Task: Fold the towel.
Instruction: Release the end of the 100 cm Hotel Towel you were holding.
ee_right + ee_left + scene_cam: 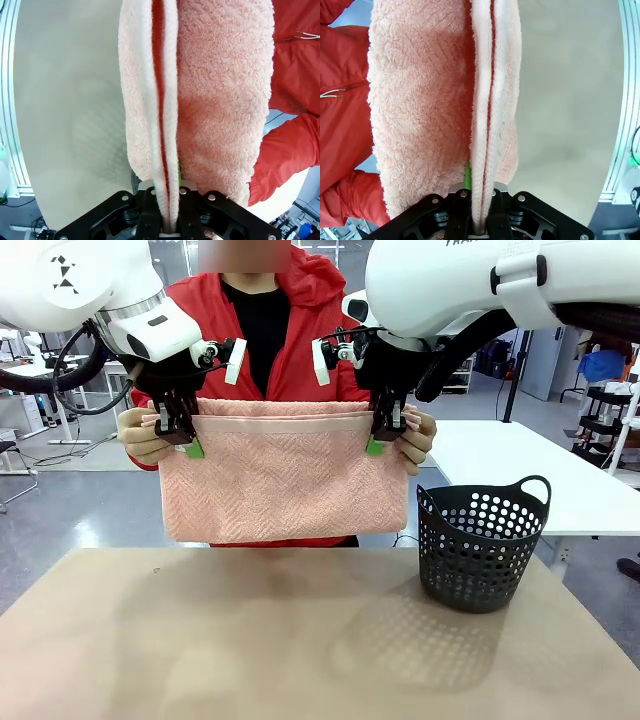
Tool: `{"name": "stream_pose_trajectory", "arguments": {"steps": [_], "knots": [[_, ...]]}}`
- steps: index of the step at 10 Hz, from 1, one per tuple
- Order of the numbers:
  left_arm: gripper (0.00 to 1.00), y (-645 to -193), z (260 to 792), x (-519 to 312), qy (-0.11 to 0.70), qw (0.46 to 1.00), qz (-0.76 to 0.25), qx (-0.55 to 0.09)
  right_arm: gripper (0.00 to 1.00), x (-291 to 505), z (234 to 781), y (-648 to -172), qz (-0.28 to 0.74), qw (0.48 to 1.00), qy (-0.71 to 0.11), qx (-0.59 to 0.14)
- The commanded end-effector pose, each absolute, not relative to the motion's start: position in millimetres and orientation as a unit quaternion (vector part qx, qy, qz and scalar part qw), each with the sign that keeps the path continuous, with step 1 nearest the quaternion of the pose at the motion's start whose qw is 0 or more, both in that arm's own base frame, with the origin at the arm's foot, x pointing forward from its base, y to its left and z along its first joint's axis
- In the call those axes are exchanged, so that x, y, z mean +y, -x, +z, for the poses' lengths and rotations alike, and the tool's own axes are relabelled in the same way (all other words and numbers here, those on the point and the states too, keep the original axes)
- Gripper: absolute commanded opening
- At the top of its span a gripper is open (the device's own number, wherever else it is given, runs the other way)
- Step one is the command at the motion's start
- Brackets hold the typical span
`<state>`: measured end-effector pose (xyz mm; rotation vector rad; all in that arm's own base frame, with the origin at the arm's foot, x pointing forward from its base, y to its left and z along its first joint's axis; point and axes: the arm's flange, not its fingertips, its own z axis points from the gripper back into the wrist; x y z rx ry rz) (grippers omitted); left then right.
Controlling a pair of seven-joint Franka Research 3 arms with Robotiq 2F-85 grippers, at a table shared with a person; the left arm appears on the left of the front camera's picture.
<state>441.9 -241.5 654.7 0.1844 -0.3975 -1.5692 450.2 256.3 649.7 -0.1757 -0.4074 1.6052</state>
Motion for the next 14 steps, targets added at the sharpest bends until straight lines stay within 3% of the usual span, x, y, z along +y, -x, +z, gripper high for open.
{"name": "stream_pose_trajectory", "arguments": {"steps": [1,5,6,7,8,9,10,12,13,14], "knots": [[0.00,-442.0,656.6,-239.6,-0.085,0.687,-0.699,-0.179,0.00,254.9,650.6,-450.6,0.713,0.673,0.082,-0.181],[0.00,-442.0,656.6,-239.6,-0.085,0.687,-0.699,-0.179,0.00,254.9,650.6,-450.6,0.713,0.673,0.082,-0.181],[0.04,-441.9,654.7,-241.5,-0.082,0.686,-0.701,-0.177,0.00,254.9,650.6,-450.6,0.713,0.673,0.082,-0.181],[0.23,-442.6,655.7,-240.7,-0.079,0.693,-0.695,-0.174,0.10,256.3,649.7,-450.3,0.713,0.673,0.078,-0.181],[0.54,-441.5,656.8,-240.3,-0.084,0.689,-0.697,-0.179,0.43,256.6,650.6,-448.2,0.715,0.668,0.095,-0.183],[0.73,-441.2,658.8,-239.5,-0.087,0.692,-0.693,-0.183,0.49,257.3,652.3,-445.1,0.715,0.667,0.108,-0.182],[1.00,-440.5,661.5,-239.7,-0.088,0.693,-0.691,-0.185,0.82,257.2,654.4,-443.2,0.714,0.667,0.109,-0.184],[1.00,-430.9,672.4,-238.1,-0.080,0.694,-0.688,-0.197,1.00,256.7,664.6,-436.1,0.700,0.682,0.110,-0.180],[0.84,-419.9,683.6,-236.0,-0.074,0.697,-0.681,-0.211,1.00,253.4,677.7,-428.0,0.693,0.686,0.114,-0.191],[0.94,-410.6,696.7,-230.3,-0.060,0.708,-0.669,-0.219,1.00,245.8,693.4,-420.5,0.684,0.691,0.108,-0.209]]}}
